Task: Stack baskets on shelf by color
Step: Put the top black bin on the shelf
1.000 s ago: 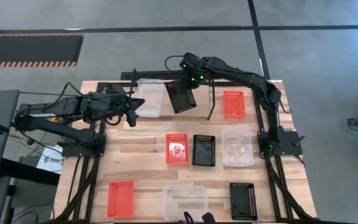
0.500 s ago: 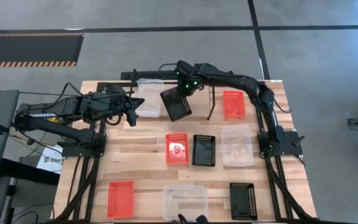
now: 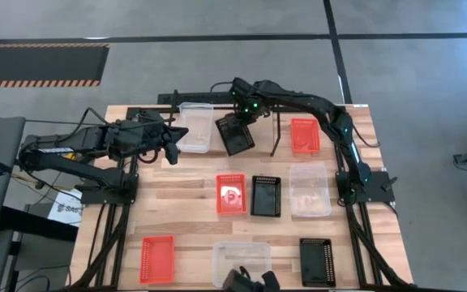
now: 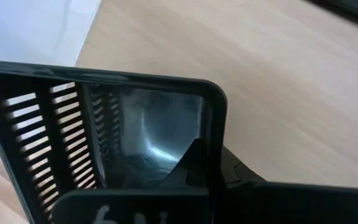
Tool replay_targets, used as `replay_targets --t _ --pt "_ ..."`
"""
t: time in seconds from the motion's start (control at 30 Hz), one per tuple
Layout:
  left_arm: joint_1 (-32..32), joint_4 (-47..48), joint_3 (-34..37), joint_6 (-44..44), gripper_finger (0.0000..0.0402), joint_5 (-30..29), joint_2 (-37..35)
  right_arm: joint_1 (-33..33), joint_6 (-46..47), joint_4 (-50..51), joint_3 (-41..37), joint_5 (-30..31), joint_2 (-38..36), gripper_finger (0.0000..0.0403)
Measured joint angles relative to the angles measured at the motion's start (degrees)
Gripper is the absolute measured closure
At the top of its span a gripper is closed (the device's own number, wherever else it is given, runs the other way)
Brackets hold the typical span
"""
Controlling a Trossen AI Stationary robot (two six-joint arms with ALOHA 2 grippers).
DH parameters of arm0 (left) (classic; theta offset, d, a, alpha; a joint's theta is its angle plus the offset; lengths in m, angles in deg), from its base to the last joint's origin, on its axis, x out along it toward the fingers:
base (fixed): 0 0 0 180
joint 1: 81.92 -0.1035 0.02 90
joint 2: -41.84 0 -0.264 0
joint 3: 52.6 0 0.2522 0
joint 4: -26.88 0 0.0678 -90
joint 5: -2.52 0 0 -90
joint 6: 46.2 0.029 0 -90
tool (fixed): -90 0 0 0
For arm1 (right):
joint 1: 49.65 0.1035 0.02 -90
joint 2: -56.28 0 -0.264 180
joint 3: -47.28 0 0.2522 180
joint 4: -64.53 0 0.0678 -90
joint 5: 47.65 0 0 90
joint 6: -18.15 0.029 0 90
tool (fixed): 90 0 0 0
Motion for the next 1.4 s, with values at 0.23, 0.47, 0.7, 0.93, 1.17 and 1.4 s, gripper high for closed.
replay_targets --t 0.23,0.47,0.7,0.93,1.17,1.4 --pt "0.0 -0.04 0.0 -0.01 0.0401 0.0 0.0 -1.81 0.17 0.54 0.0 -0.27 -0.02 0.0401" --pt "0.0 -0.04 0.0 -0.24 0.0401 0.0 0.0 -1.33 -2.48 0.61 0.0 1.04 -0.02 0.0342" --pt "0.0 -0.07 0.0 -0.49 0.0401 0.0 0.0 -0.9 -3.7 0.02 0.0 2.6 -0.02 0.0303" --pt "0.0 -0.07 0.01 -1.23 0.0401 0.0 0.0 -0.86 -6.35 0.77 3.2 2.88 -0.42 0.0307" --pt "0.0 -0.04 0.0 -1.29 0.0401 0.02 0.0 0.0 -8.22 5.9 9.19 7.63 -0.44 0.0344" --pt "0.0 0.0 0.0 -1.29 0.0401 -0.22 0.0 6.6 -17.45 9.51 10.16 4.76 -0.23 0.0394"
